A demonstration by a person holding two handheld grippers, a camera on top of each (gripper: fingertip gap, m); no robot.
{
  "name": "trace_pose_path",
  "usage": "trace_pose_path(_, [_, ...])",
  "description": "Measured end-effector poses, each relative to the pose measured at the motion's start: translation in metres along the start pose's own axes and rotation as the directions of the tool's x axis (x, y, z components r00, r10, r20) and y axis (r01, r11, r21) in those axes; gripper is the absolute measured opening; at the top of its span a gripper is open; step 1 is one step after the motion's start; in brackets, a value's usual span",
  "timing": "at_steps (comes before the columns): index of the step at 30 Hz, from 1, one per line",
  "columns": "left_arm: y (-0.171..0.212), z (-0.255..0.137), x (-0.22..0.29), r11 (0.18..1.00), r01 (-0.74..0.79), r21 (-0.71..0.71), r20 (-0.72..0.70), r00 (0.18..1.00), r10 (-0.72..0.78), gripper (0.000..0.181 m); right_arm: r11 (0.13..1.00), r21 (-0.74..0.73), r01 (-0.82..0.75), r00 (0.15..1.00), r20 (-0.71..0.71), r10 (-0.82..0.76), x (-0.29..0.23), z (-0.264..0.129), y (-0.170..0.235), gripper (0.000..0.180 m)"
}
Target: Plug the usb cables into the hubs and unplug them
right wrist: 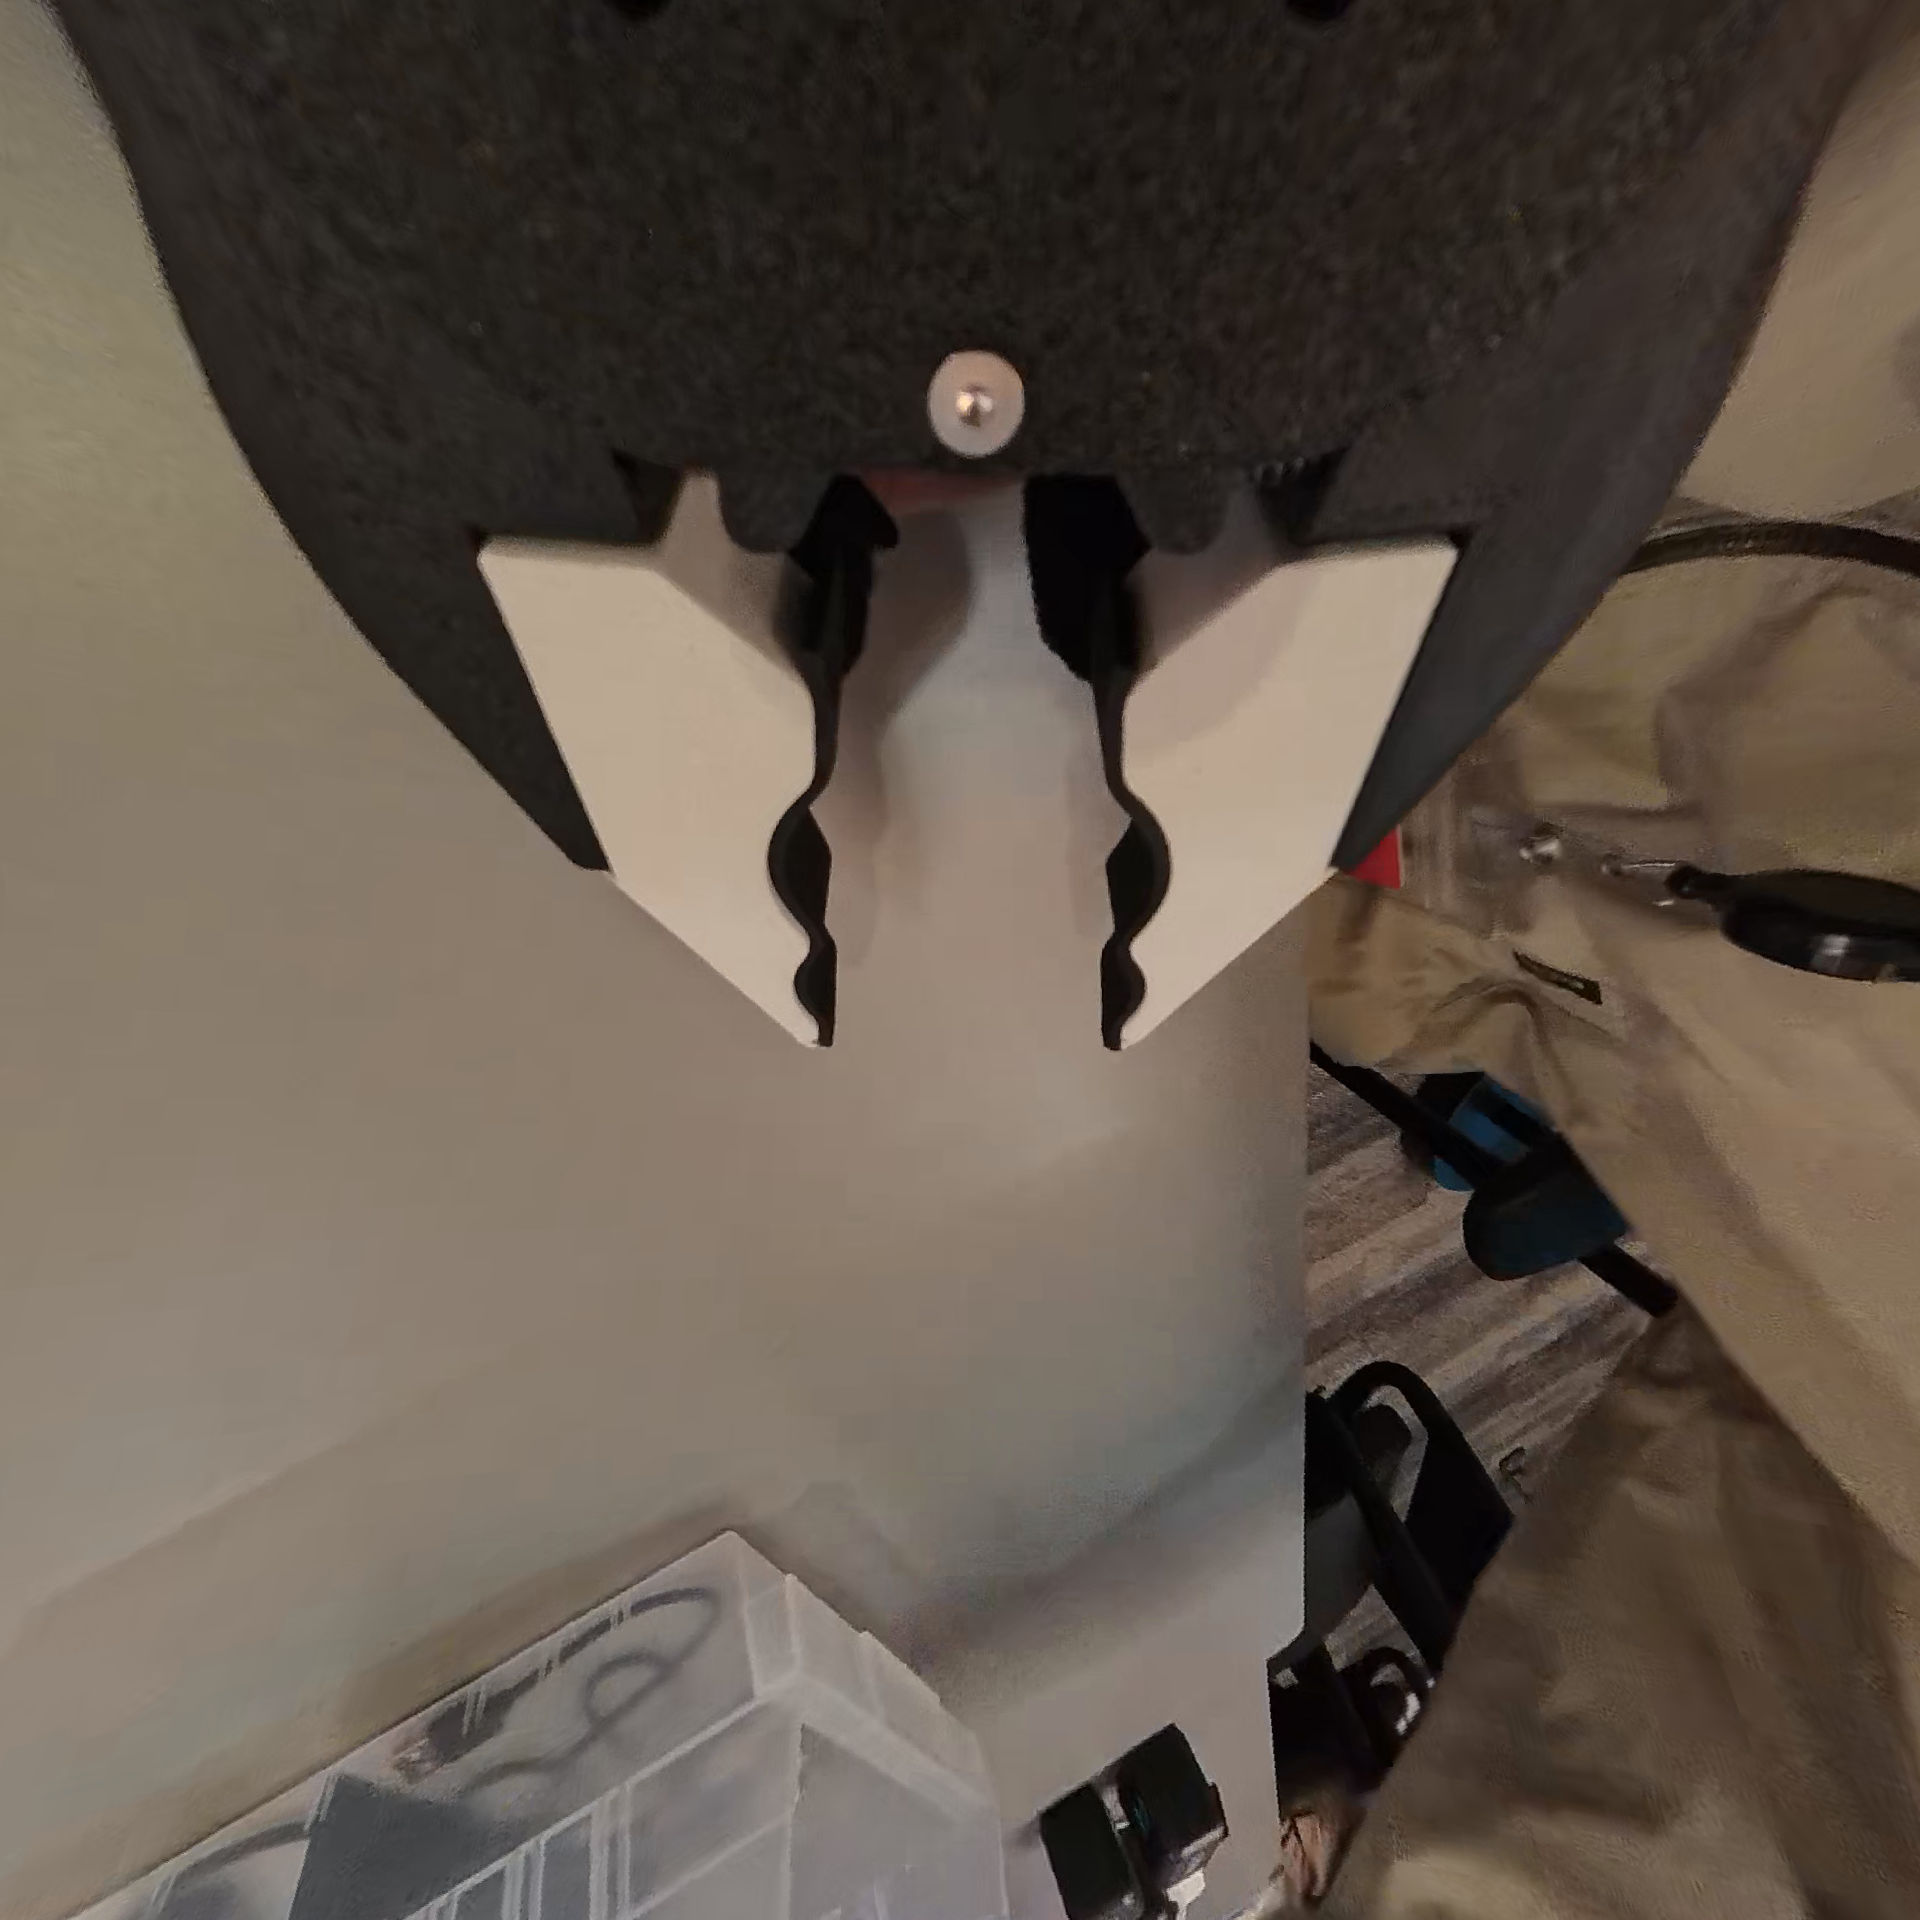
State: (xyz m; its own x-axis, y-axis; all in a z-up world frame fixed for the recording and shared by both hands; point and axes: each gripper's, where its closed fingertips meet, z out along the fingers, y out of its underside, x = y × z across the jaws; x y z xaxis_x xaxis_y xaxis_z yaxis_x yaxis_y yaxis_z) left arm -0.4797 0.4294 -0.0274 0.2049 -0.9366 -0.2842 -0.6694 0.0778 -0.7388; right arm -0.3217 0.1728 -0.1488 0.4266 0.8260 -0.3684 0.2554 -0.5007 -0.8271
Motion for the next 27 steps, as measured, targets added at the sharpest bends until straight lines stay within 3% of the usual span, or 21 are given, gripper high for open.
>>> trace_pose_path(4, [0.075, 0.058, -0.055, 0.9, -0.238, -0.365, -0.207, 0.963, 0.171, 0.046, 0.998, 0.03, -0.057, 0.998, 0.019, 0.056, 0.007, -0.002, -0.005, 0.051])
trace_pose_path(7, [0.11, 0.091, -0.064, 0.805, -0.336, -0.489, -0.358, 0.919, 0.167, 0.049, 0.994, 0.042, -0.101, 0.994, 0.041, 0.1, 0.011, -0.005, -0.005, 0.051])
trace_pose_path(10, [0.138, 0.108, -0.07, 0.692, -0.408, -0.595, -0.427, 0.89, 0.157, 0.054, 0.99, 0.045, -0.131, 0.99, 0.055, 0.129, 0.014, -0.006, -0.003, 0.05])
trace_pose_path(12, [0.149, 0.113, -0.066, 0.661, -0.411, -0.628, -0.458, 0.882, 0.113, 0.051, 0.985, 0.067, -0.156, 0.986, 0.073, 0.151, 0.015, -0.01, -0.006, 0.05])
trace_pose_path(15, [0.149, 0.117, -0.064, 0.67, -0.43, -0.605, -0.477, 0.87, 0.127, 0.035, 0.981, 0.087, -0.175, 0.981, 0.099, 0.166, 0.013, -0.014, -0.007, 0.05])
trace_pose_path(20, [0.145, 0.098, -0.071, 0.646, -0.423, -0.636, -0.442, 0.885, 0.144, 0.031, 0.971, 0.13, -0.201, 0.975, 0.118, 0.186, 0.014, -0.02, -0.013, 0.05])
trace_pose_path(27, [0.058, 0.022, -0.082, 0.763, -0.19, -0.617, -0.304, 0.953, -0.009, 0.031, 0.981, 0.133, -0.143, 0.985, 0.111, 0.129, -0.003, -0.02, -0.019, 0.049])
